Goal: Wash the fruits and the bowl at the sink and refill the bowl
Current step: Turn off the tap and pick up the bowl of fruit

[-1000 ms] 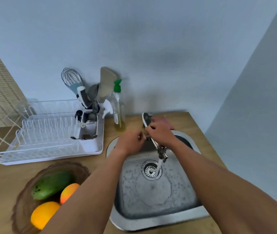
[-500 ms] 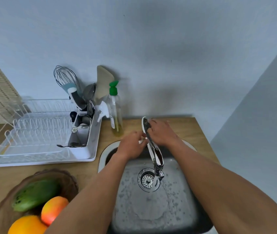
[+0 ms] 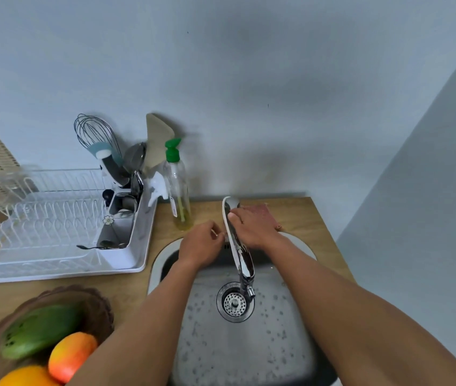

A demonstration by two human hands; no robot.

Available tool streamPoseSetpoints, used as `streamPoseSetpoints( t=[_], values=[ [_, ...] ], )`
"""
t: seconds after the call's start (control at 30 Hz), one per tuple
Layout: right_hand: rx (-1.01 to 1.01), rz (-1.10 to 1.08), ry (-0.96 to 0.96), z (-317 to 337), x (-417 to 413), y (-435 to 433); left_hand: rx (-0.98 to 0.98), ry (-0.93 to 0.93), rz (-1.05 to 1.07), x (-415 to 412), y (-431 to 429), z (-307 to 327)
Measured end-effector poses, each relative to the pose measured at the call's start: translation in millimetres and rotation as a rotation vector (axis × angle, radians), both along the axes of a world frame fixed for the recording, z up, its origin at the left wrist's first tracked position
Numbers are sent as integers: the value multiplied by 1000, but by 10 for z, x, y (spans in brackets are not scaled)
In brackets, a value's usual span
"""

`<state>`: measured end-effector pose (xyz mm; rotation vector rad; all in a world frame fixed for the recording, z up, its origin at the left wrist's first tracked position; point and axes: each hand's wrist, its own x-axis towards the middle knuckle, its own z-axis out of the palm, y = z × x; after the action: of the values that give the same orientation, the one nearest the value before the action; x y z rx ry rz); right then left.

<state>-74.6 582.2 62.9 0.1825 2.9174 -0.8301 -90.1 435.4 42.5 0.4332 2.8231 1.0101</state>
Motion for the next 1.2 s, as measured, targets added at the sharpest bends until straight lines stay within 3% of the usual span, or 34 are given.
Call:
streamPoseSetpoints(
  t=[0.1,0.23,0.5,0.67,0.83,1.0,1.2],
  values=[
    [63,-29,137,81,70,-132,-25,17,-1,55,-167,59],
    [-212,-87,250,171,132,-444,-22,60,-21,113,-479,179],
    [-250,-1,260,196,332,-1329,-4,94,20,313,-1330,306],
    [-302,47,183,-35,494,-1849,-3,82,125,473,-1979,203],
    [-210,45,74,-338,640,-2323,-6,85,261,661,-2761,57],
    [-81,58,-73,-675,727,-2665,-78,135,578,875,-3463,-216],
    [-28,100,-92,-932,796,-2918,-362,-178,662,1154,-3949,-629]
  ],
)
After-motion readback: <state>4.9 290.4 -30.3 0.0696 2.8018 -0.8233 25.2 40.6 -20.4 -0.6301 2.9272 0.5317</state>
